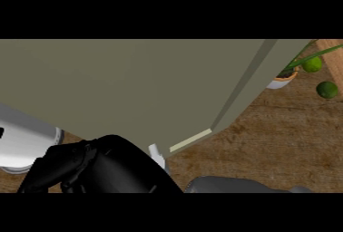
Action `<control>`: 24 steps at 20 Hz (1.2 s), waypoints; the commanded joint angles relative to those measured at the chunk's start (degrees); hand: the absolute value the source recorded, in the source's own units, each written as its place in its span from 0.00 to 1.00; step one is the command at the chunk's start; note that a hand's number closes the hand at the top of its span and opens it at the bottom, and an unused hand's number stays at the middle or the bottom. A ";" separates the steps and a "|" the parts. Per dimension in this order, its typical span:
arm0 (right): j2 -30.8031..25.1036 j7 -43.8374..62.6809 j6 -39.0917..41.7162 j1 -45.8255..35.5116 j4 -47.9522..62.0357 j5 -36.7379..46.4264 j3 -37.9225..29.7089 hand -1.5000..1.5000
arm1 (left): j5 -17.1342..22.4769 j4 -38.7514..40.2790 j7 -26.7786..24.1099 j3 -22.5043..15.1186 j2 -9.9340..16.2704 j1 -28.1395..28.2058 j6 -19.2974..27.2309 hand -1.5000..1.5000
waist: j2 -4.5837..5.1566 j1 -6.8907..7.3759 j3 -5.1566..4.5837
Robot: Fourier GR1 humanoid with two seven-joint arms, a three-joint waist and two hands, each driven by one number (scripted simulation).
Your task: Pick up the wine, place it into the cabinet and close the cabinet
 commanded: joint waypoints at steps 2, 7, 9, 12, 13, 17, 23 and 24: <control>0.76 -2.95 -2.83 -15.90 14.93 -8.78 -5.09 1.00 | 2.83 2.04 1.26 3.34 1.38 -0.71 -3.24 0.00 | 0.13 0.64 0.00; 0.79 -9.77 3.75 -24.74 30.04 -16.43 -10.33 1.00 | 3.42 2.73 1.10 4.85 0.96 0.32 -5.57 0.00 | 0.31 0.58 0.04; 0.79 -8.21 9.06 -23.10 30.91 -24.42 -9.50 1.00 | 5.17 2.64 2.59 6.90 2.94 0.29 -6.85 0.00 | 0.62 1.38 0.06; 0.79 -5.60 20.87 -21.33 34.04 -32.22 -9.95 1.00 | 4.41 2.27 2.15 6.61 2.12 -0.62 -5.68 0.00 | 1.18 1.42 0.10; 0.79 -3.88 22.05 -24.29 34.99 -34.96 -11.25 1.00 | 5.93 2.89 2.56 8.70 3.25 -0.64 -7.02 0.00 | 0.83 1.62 0.08; 0.80 -7.18 26.63 -26.46 47.60 -38.53 -16.15 1.00 | 3.71 3.84 2.17 8.09 1.84 -0.11 -7.38 0.00 | 0.43 -0.52 0.12; -0.76 -23.98 28.68 -25.34 61.08 -27.79 -17.81 1.00 | 7.57 1.99 4.53 13.57 3.59 2.34 -8.68 0.00 | 0.43 -0.28 0.19; -2.17 -23.32 27.75 -27.71 61.99 -27.96 -19.66 1.00 | 8.64 1.69 5.74 13.56 3.52 0.08 -6.52 0.00 | 0.46 -1.05 0.21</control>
